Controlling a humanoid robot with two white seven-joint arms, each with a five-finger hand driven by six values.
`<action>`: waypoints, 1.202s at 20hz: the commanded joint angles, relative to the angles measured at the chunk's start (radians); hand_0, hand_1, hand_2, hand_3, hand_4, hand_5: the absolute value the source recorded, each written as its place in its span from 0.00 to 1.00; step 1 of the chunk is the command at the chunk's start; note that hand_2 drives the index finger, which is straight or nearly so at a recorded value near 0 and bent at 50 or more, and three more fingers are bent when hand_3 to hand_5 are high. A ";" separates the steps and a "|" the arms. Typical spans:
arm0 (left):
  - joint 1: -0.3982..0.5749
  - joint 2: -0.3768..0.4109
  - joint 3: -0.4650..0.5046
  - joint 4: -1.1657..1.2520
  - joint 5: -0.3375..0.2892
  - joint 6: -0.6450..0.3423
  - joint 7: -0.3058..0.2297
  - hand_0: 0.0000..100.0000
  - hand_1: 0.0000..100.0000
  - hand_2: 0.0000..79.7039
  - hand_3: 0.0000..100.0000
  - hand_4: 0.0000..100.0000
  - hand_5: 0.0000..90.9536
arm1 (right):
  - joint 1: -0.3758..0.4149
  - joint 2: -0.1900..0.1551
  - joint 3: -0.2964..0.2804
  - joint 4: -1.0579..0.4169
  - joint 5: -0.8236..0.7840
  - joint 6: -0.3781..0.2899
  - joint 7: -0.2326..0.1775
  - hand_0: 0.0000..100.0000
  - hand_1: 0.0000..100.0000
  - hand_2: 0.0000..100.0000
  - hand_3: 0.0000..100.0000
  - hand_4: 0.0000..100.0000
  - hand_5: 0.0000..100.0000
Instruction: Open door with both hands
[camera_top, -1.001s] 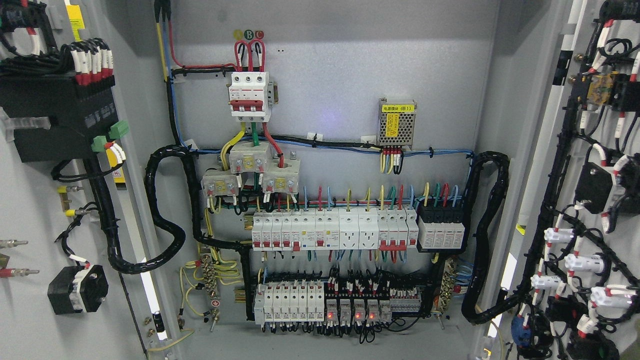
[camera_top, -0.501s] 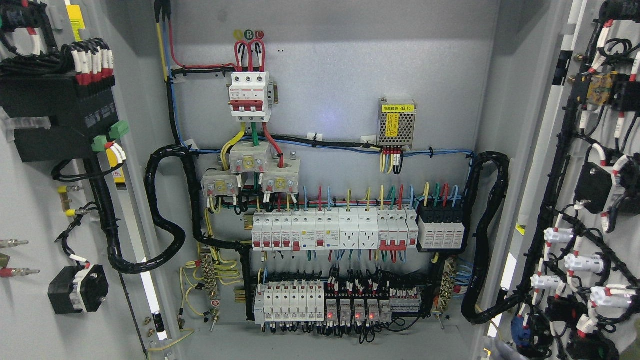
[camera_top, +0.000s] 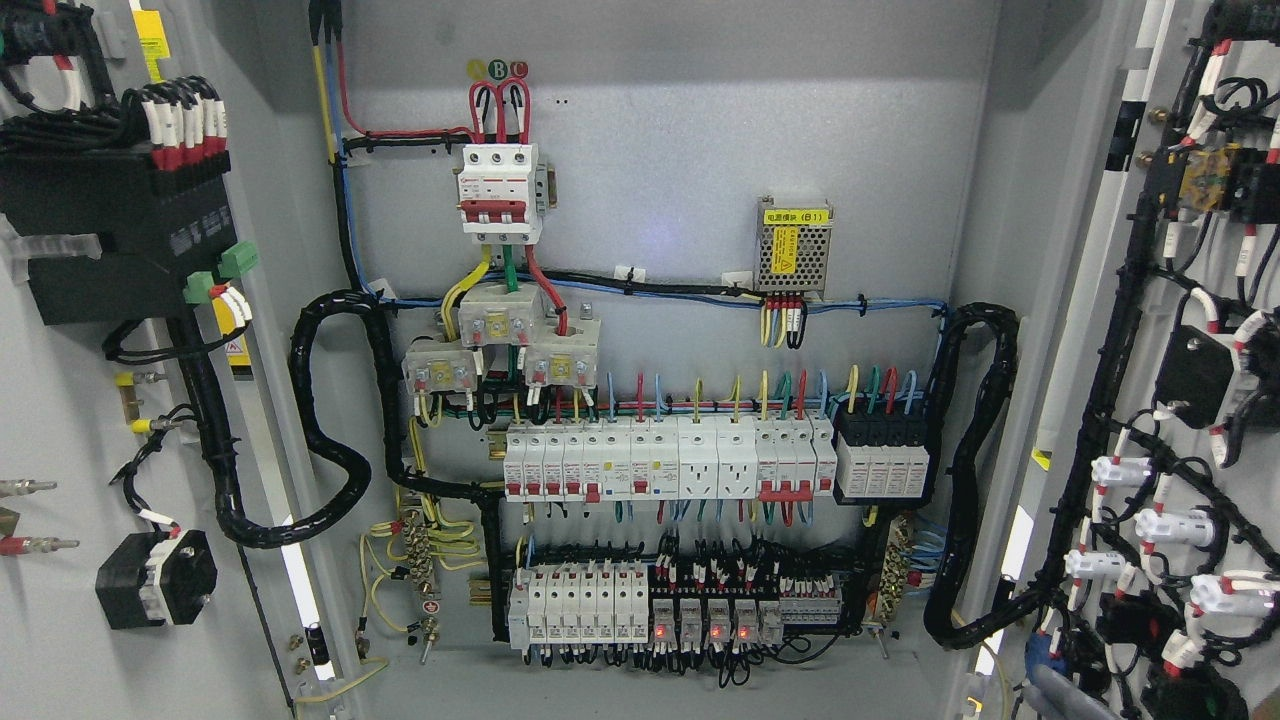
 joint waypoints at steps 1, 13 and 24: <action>0.006 -0.028 0.106 -0.011 0.052 0.024 -0.013 0.12 0.56 0.00 0.00 0.00 0.00 | 0.004 0.005 -0.056 -0.003 -0.005 -0.001 0.000 0.00 0.50 0.04 0.00 0.00 0.00; 0.001 -0.019 0.215 0.050 0.203 0.124 -0.152 0.12 0.56 0.00 0.00 0.00 0.00 | 0.030 0.019 -0.137 0.003 -0.089 0.004 0.000 0.00 0.50 0.04 0.00 0.00 0.00; -0.010 0.101 0.330 0.190 0.356 0.156 -0.212 0.12 0.56 0.00 0.00 0.00 0.00 | 0.047 0.020 -0.196 0.003 -0.123 0.004 0.001 0.00 0.50 0.04 0.00 0.00 0.00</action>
